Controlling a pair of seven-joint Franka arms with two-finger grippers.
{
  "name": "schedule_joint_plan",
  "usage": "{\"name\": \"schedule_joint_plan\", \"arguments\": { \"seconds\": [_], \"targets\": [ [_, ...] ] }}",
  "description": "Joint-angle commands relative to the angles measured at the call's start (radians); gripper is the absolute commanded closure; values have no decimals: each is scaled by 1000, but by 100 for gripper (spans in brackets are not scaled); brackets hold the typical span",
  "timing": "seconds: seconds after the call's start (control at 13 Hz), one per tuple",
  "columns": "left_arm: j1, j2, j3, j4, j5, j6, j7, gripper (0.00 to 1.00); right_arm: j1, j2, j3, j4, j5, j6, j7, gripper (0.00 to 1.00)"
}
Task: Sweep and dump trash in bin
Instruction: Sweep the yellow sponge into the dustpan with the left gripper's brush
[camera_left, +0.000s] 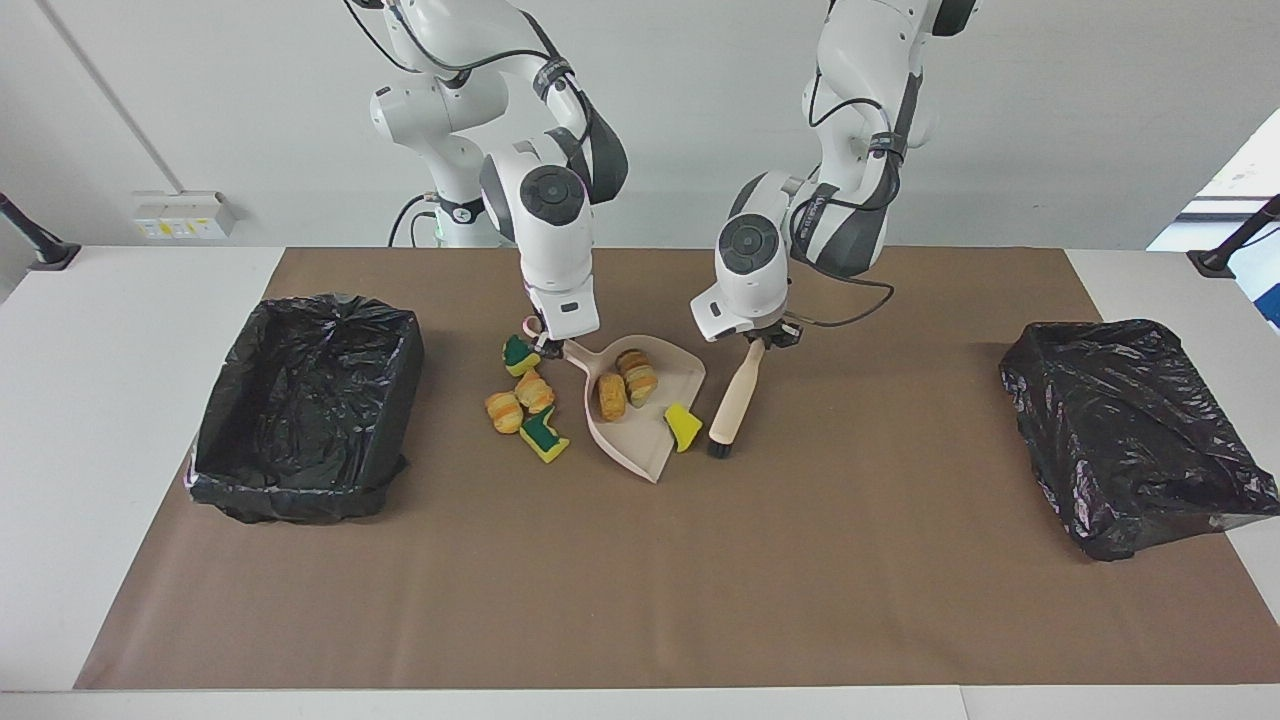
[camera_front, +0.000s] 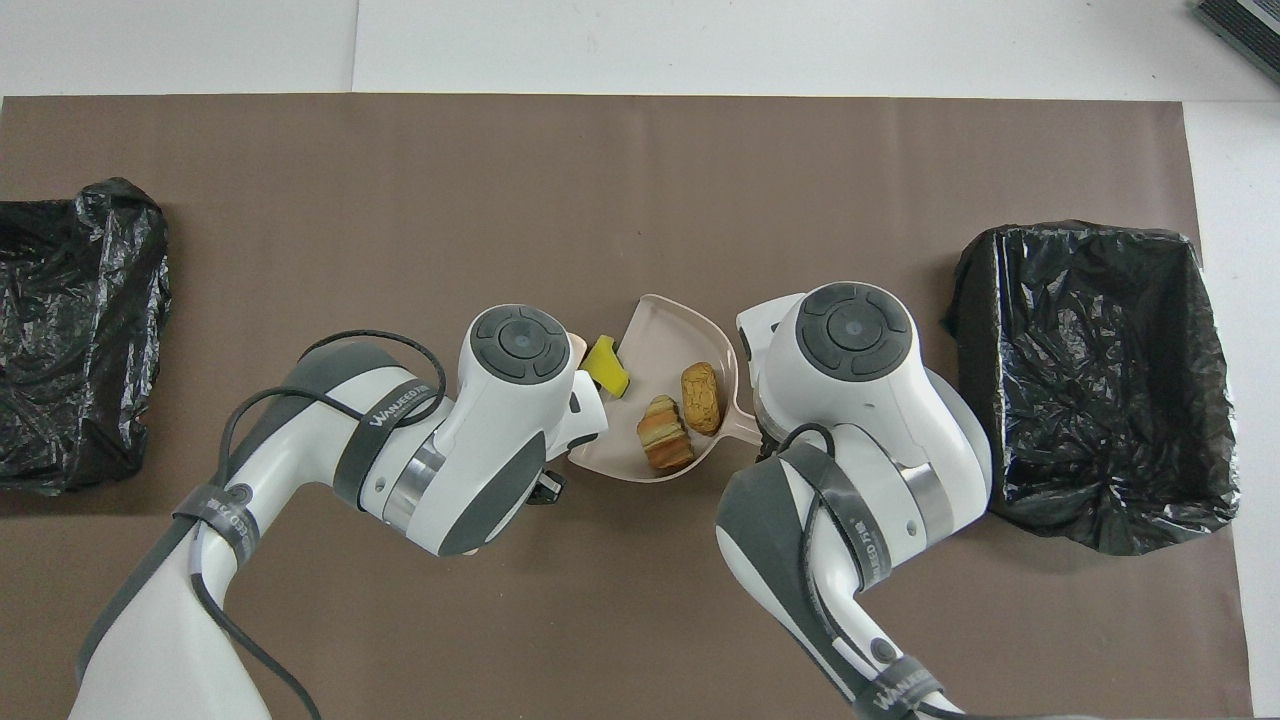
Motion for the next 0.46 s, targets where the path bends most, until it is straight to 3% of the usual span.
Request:
{"name": "schedule_joint_plan", "arguments": {
  "seconds": [0.0, 0.15, 0.39],
  "targets": [
    [-57, -45, 10, -25, -46, 30, -11, 100, -10, -30, 3, -24, 24, -12, -23, 100],
    [-61, -25, 11, 39, -69, 36, -14, 100, -10, -30, 3, -22, 24, -9, -23, 100],
    [-62, -28, 14, 43, -66, 15, -17, 100, -13, -30, 3, -28, 24, 11, -36, 100]
  ]
}}
